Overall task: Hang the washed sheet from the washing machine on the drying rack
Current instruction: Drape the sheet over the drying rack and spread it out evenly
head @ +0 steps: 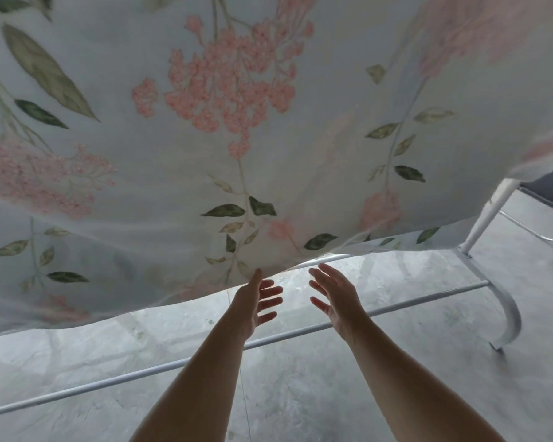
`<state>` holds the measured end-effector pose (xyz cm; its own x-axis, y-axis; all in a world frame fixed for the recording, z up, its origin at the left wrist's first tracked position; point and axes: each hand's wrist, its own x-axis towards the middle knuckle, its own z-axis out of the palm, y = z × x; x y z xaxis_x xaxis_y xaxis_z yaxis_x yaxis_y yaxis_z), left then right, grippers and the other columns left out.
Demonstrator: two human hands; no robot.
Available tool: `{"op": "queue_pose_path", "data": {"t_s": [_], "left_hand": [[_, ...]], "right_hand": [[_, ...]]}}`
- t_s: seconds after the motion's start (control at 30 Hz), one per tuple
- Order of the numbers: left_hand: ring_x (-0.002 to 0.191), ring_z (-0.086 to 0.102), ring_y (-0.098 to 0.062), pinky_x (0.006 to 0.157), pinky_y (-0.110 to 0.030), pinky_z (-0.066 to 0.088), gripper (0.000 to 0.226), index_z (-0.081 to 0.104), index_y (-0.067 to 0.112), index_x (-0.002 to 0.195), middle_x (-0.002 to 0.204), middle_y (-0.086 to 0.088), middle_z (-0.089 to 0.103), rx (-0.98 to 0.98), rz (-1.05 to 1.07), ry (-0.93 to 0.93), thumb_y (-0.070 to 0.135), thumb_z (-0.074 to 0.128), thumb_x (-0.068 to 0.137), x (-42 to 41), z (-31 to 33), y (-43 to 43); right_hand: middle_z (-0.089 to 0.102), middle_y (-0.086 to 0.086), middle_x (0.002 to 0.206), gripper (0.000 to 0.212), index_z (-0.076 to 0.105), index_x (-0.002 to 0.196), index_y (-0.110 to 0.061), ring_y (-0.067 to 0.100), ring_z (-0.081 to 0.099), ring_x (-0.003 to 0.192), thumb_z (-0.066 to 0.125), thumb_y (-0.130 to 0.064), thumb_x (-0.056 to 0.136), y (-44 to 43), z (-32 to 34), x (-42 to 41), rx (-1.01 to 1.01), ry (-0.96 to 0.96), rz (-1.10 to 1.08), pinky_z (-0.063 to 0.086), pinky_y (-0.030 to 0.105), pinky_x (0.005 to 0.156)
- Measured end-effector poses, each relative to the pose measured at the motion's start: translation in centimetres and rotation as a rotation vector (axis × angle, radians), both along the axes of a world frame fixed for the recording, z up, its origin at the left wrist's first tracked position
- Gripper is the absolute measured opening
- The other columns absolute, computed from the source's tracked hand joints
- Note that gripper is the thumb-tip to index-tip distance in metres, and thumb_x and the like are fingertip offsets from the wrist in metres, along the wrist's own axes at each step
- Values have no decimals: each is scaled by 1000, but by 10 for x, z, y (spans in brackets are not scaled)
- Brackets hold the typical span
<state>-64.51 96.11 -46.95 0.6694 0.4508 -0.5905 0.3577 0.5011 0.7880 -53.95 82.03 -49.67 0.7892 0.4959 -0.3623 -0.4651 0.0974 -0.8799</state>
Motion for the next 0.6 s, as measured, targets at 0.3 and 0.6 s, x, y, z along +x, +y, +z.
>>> {"op": "queue_pose_path", "data": {"t_s": [0.3,0.6], "left_hand": [[96,65,-22,77,-36,51,29,60,10,110,108,-6,69,-33,-80,-26,33,47,99,61,22,-78],[108,61,-19,88,-43,48,31,56,20,108,105,4,68,-324,162,-511,14,66,78,162,13,-86]], "right_hand": [[64,3,120,28,59,113,-21,20,60,111,67,-22,86,-121,30,61,18,9,-204,50,38,84],[61,3,124,28,56,118,-20,22,57,115,61,-20,90,-90,51,145,338,63,-287,45,41,95]]}}
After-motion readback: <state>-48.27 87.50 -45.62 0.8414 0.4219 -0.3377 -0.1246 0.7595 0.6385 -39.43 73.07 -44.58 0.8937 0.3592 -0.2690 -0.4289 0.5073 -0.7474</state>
